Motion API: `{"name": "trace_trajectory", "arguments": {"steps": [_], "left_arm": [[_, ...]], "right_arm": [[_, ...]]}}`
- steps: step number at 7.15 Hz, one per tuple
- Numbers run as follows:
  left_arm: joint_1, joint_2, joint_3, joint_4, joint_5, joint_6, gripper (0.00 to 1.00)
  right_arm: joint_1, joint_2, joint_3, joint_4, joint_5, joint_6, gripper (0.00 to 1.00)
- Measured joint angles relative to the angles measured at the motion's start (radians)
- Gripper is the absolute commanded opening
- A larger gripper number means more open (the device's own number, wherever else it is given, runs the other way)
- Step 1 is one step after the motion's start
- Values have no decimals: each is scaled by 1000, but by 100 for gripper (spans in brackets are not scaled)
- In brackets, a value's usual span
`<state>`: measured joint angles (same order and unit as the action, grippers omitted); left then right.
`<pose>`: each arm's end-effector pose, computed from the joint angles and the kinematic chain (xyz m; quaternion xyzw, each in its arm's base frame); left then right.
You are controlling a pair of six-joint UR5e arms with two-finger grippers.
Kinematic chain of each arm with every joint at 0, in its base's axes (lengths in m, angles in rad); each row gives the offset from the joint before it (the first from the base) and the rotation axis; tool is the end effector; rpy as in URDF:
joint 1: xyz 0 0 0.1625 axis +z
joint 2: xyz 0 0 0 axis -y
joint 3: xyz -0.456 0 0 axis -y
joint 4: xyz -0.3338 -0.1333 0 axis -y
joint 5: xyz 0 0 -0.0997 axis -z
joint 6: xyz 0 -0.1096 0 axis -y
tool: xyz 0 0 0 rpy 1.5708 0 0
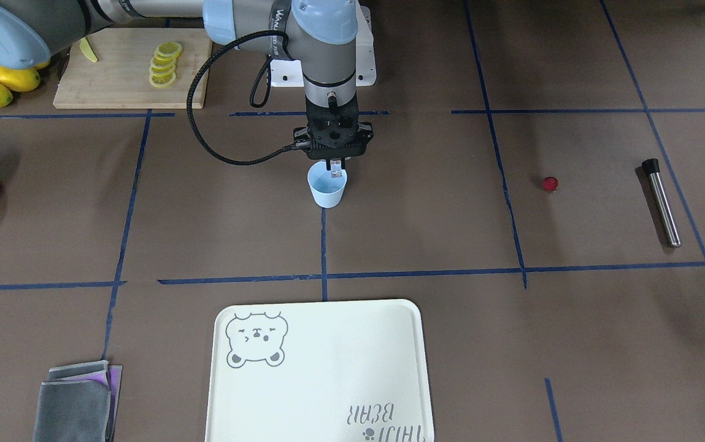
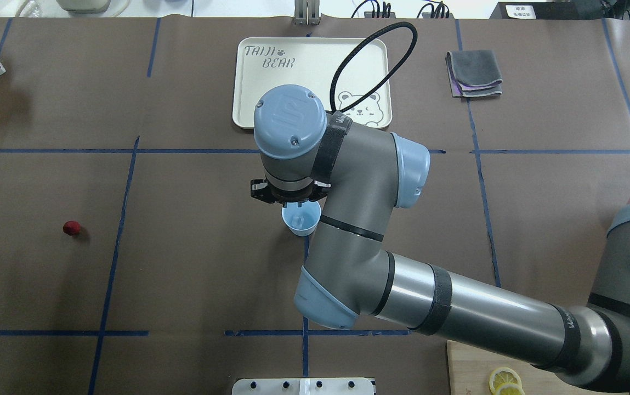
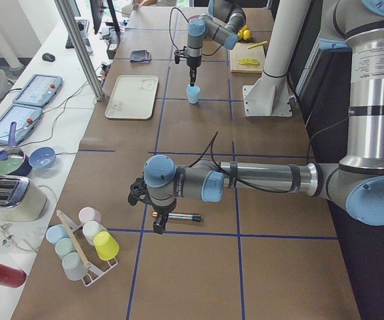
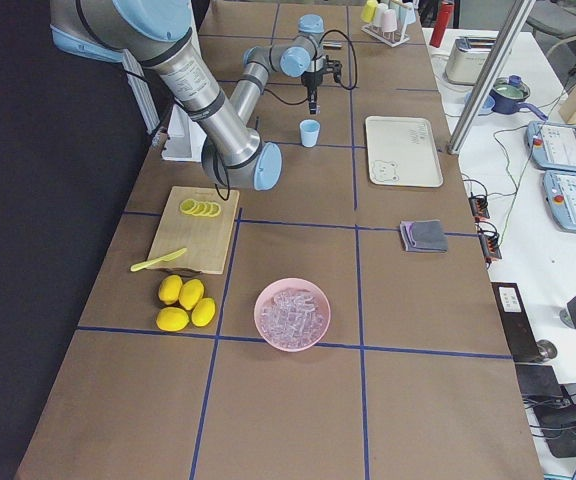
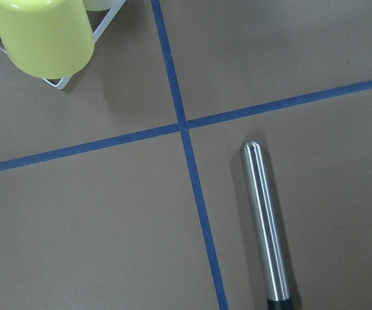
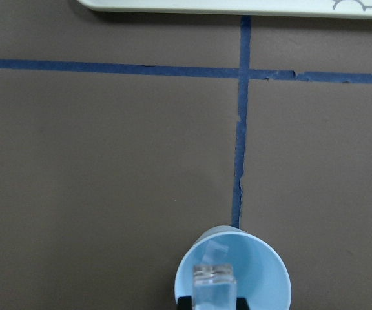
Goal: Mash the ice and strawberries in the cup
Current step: 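Carry the pink ice bowl back over the blue cup, then tip the bowl to pour more ice into the cup, then withdraw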
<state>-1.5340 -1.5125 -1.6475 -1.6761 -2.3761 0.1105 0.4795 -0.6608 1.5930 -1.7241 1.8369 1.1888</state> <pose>-0.0390 -0.4172 0.6746 0.0712 0.3887 0.0917 0.9140 -0.5766 -0.4176 0.1796 0.0456 -0.3932 -0.0056 0.9183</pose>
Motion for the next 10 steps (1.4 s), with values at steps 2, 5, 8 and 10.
{"name": "trace_trajectory", "arguments": {"steps": [2, 5, 8, 10], "left_arm": [[0, 0, 0, 0, 0, 0, 100], [0, 0, 0, 0, 0, 0, 100], [0, -2, 1, 0, 0, 1, 100], [0, -3, 2, 1, 0, 0, 100]], "right_arm": [[-10, -12, -5, 3, -3, 0, 83], [-14, -22, 1, 3, -1, -6, 99], [10, -31, 26, 2, 10, -15, 99], [143, -126, 109, 0, 106, -136, 99]]}}
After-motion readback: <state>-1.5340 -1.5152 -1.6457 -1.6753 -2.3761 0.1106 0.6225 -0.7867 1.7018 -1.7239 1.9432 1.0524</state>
